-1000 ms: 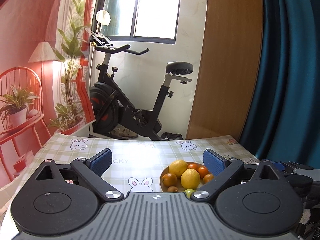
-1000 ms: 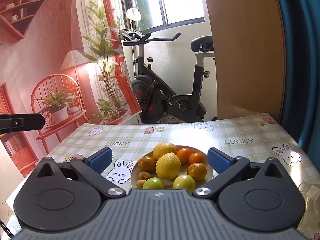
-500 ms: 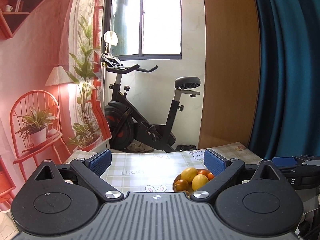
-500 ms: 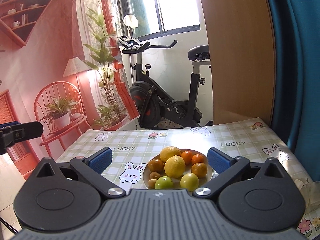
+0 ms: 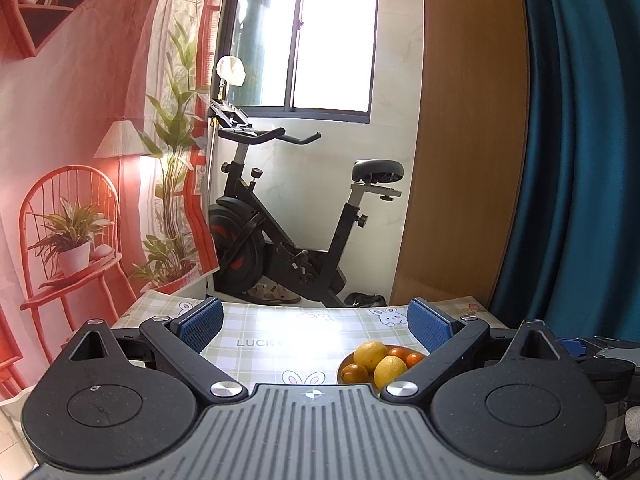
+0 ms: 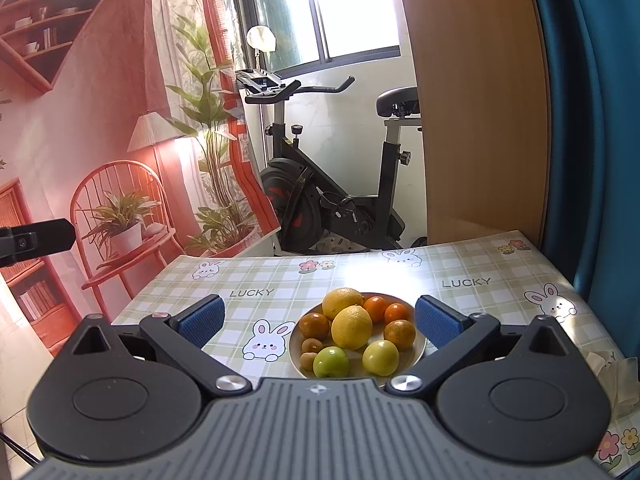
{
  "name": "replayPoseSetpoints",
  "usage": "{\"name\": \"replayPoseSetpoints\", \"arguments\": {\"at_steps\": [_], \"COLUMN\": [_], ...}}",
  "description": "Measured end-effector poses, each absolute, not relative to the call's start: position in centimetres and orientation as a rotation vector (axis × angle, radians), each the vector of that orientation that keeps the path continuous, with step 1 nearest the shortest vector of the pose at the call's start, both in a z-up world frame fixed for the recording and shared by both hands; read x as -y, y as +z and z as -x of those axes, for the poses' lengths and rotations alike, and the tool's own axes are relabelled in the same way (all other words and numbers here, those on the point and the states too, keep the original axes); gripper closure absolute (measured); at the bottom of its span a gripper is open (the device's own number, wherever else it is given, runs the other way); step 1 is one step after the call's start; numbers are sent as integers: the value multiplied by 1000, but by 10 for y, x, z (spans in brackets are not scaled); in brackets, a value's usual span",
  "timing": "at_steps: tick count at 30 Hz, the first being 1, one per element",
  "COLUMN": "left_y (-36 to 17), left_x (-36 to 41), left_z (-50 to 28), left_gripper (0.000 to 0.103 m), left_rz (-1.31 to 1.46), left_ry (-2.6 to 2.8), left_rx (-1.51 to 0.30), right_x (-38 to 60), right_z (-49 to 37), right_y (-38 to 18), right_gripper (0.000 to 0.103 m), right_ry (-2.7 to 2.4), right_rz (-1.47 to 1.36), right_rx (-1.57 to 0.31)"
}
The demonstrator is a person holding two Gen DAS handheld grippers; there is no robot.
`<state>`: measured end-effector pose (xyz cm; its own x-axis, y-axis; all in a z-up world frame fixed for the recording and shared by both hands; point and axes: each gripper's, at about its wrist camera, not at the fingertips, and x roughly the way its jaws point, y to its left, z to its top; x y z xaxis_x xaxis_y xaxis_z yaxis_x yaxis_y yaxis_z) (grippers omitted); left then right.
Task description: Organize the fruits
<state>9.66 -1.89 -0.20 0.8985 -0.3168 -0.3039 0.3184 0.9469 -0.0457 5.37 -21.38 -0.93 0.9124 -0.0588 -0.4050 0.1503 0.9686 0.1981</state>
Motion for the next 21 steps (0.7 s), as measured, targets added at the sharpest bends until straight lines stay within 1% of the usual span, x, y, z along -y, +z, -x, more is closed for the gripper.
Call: {"name": "replayPoseSetpoints", "arguments": {"at_steps": [21], "left_y": [-3], "left_x": [17], "left_z": [-100], "left_gripper": [3], "left_rz": [20], "left_ry": [-317], "left_rx": [-343], "right_x": [213], "right_z": [-55], "right_y": [-11], "right_gripper": [0], "right_ry": [-106], "right_rz": [-227], "right_rx": [-413]}}
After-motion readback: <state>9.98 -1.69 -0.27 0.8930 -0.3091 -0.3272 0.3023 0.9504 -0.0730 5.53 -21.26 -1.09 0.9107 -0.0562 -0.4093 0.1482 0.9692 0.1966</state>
